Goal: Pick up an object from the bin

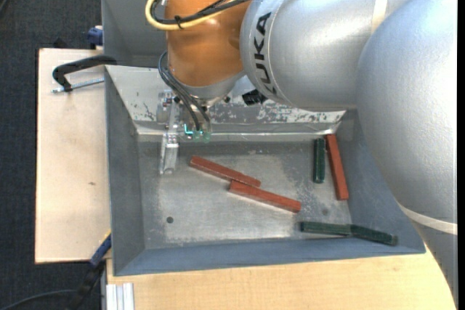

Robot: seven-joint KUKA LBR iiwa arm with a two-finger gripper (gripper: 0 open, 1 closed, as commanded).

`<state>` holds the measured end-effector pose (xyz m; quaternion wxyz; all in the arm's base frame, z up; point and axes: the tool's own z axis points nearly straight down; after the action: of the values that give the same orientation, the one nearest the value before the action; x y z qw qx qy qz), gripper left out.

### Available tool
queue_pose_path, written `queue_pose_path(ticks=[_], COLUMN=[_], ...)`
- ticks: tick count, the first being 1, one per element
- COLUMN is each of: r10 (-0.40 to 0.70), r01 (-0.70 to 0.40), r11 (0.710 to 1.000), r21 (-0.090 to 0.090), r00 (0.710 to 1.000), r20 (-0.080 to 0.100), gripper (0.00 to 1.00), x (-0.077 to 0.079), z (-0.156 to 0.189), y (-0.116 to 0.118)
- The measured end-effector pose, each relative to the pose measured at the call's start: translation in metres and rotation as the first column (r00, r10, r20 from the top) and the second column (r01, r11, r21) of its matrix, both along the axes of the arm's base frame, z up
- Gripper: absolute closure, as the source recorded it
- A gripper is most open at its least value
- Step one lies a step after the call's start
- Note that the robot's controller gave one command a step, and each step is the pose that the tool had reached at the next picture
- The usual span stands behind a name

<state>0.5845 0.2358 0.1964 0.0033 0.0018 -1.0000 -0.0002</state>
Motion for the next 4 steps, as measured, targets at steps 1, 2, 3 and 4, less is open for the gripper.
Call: queue_pose_path(ticks=[1, 2, 3, 4], r10=[0.007, -0.117, -0.271, -0.260], r01=[-0.007, 0.117, 0.271, 0.260], r11=[1.000, 0.993, 0.962, 0.966], r21=[-0.002, 0.005, -0.003, -0.002], r00=[1.000, 0.993, 0.962, 0.966], r20=[0.000, 0.017, 0.002, 0.014], gripper=[0.00, 0.00, 0.00, 0.00], x=[0.000, 0.006, -0.031, 0.005], z=[-0.111, -0.038, -0.117, -0.114], y=[-0.019, -0.031, -0.064, -0.175])
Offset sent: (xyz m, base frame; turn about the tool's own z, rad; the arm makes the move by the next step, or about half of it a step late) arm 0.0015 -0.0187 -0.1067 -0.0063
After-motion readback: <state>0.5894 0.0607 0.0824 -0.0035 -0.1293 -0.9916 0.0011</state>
